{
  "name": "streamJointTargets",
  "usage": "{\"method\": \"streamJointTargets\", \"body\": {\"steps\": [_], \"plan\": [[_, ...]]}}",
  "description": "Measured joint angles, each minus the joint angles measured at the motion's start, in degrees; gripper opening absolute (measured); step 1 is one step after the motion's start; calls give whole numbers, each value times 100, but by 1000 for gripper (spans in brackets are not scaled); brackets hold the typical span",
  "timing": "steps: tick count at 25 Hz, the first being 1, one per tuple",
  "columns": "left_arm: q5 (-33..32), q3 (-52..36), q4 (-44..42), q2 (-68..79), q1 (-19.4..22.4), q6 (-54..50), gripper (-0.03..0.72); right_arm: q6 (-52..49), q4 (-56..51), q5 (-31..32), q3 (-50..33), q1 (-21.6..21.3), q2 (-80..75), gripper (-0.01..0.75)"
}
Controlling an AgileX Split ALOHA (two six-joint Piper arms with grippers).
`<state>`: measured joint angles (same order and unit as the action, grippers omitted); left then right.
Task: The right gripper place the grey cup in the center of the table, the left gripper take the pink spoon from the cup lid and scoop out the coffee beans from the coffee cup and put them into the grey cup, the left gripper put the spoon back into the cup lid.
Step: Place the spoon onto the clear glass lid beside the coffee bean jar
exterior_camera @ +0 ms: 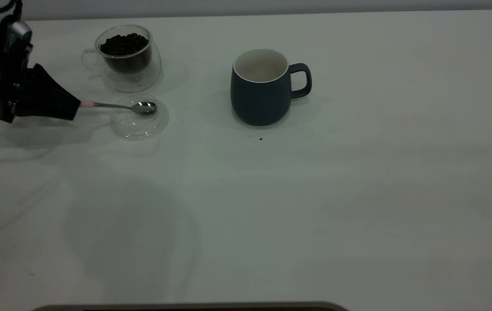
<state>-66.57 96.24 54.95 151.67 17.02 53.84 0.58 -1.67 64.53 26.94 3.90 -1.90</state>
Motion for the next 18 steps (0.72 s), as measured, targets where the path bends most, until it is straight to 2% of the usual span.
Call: {"method": "streamJointTargets", "body": {"steps": [13, 15, 18], "plan": [[-11, 6, 75, 142, -76, -36, 134, 0, 0, 0, 0, 0, 0, 482], [-5, 6, 65, 142, -76, -50, 158, 0, 0, 0, 0, 0, 0, 482], [-1, 6, 43, 142, -76, -109, 260, 0, 0, 0, 0, 0, 0, 482]]}}
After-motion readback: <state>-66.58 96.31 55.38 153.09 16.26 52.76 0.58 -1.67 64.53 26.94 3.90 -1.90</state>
